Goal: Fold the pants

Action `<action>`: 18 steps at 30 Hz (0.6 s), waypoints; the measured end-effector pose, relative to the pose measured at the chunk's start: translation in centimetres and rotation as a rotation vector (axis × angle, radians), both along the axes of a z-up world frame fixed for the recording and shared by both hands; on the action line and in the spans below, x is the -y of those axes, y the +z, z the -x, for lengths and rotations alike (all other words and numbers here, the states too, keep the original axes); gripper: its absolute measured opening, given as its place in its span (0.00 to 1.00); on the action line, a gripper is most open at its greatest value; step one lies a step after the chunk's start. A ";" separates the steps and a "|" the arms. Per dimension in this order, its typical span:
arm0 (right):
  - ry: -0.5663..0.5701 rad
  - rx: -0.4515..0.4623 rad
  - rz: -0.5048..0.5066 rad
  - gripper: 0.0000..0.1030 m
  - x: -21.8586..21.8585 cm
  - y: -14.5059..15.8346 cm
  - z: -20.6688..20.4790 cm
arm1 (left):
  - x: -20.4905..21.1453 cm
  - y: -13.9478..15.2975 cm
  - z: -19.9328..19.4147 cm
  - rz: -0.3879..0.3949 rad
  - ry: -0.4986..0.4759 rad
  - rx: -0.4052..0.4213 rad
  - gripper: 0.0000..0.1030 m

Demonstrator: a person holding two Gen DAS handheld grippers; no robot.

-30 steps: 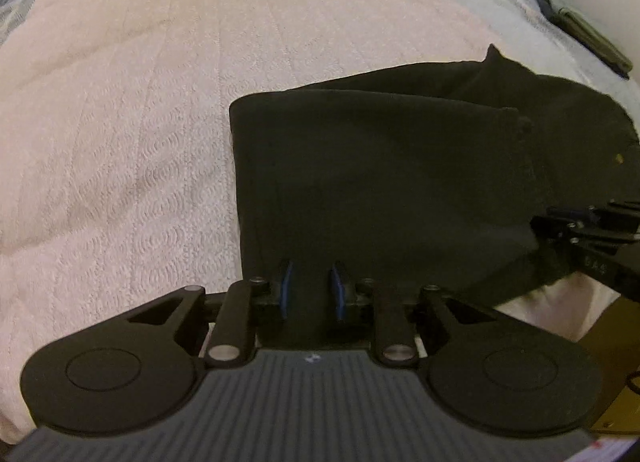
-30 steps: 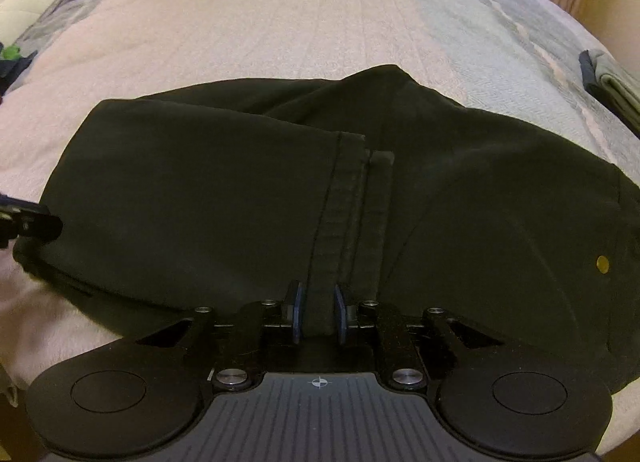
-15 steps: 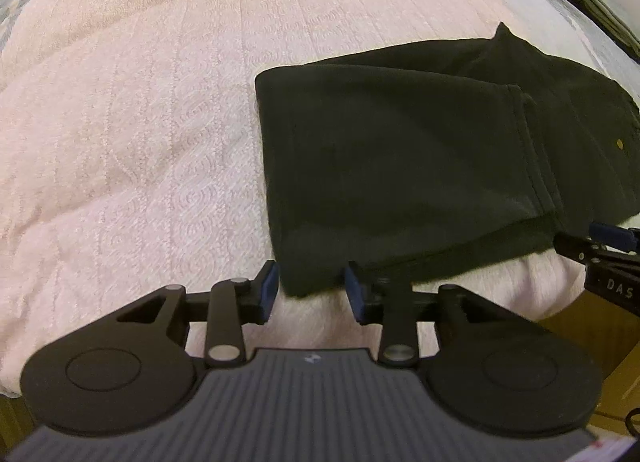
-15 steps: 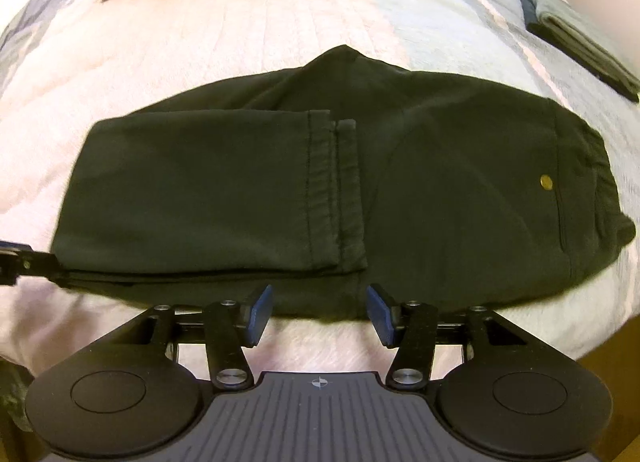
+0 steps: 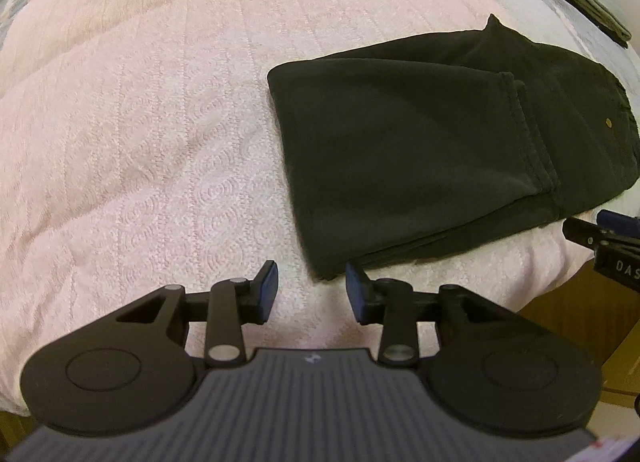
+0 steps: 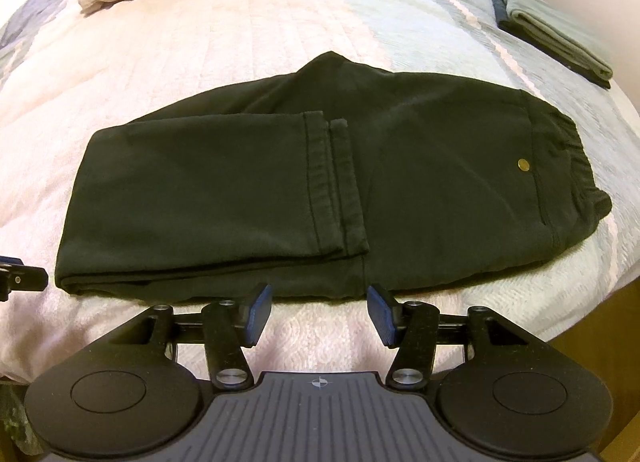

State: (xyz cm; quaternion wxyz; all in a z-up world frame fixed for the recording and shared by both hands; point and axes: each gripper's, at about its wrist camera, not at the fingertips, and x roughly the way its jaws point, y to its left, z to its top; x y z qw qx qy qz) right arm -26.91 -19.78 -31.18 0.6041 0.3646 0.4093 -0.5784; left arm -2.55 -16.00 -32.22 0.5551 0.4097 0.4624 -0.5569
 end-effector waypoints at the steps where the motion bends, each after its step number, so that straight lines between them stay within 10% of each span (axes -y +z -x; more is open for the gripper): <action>1: -0.003 -0.003 0.001 0.49 -0.1 0.0 0.0 | 0.0 -0.1 -0.3 0.013 -0.005 -0.013 0.32; 18: -0.225 -0.114 0.056 0.49 2.0 -0.4 9.8 | 6.7 -7.9 -9.0 0.076 0.128 -0.567 0.34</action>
